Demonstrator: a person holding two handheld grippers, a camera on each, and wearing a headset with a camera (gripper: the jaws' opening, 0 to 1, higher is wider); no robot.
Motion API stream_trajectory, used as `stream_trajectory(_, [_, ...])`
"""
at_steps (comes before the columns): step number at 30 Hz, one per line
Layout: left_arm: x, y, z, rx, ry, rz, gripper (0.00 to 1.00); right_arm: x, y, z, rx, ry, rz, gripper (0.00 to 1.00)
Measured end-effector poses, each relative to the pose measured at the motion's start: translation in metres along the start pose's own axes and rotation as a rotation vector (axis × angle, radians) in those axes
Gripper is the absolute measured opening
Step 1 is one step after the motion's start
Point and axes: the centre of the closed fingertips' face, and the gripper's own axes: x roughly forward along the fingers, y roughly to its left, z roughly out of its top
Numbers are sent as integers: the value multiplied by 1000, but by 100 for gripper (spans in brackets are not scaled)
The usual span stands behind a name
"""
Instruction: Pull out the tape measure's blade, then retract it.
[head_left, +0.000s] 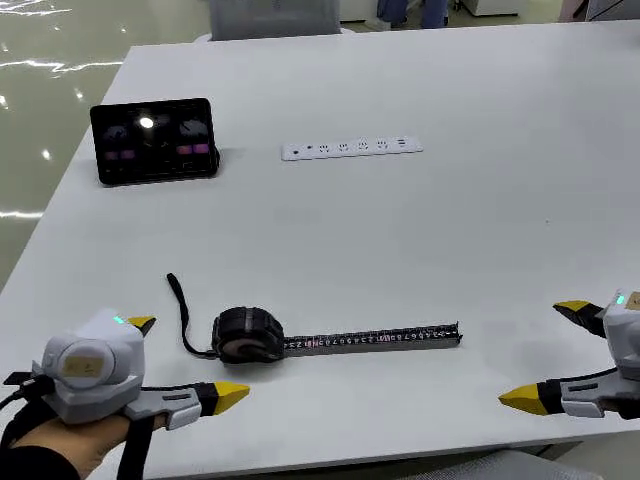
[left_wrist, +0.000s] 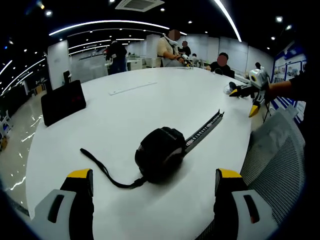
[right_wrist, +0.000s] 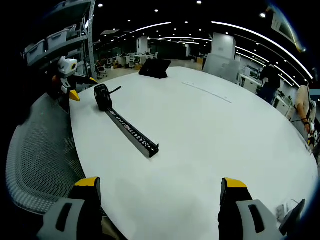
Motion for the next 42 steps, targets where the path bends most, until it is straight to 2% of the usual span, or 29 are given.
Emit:
stream_trajectory(5, [7,-5,6,-44,-6,-7,99,0,-4,8,-10,-4,6,99])
stream_trajectory(8, [9,-4,11,-67,-4,11,99,0,-6,13,-32,-1,4,99])
stream_trajectory(10, [10,-5,17,-86,-23,14,99,0,-6,16,-35,-4,11,99])
stream_trajectory(13, [13,-5,23,-98,-24,38,99,2,-7,20,-56,3,15,99])
stream_trajectory(14, [14,-6,27,-105,-40,39,99,2,-8,21,-61,4,18,99])
stream_trajectory(16, [19,-1,30,-169,-63,76,99,3,-7,26,-85,-1,28,99])
stream_trajectory(18, [20,-2,33,-181,-78,73,99,4,-6,28,-95,0,38,99])
stream_trajectory(20, [22,-1,33,-197,-80,92,99,6,-4,30,-112,9,54,99])
stream_trajectory(24, [25,-6,34,-211,-80,98,99,11,-2,36,-147,26,80,99])
stream_trajectory(30, [30,-9,36,-209,-83,117,99,21,-2,39,-214,61,114,99])
stream_trajectory(35, [34,-8,37,-211,-92,138,99,31,-1,43,-254,90,151,99])
stream_trajectory(38, [36,-4,36,-208,-95,177,99,35,-1,45,-281,110,172,99])
stream_trajectory(42, [40,-2,35,-237,-97,196,99,43,1,47,-318,140,206,99])
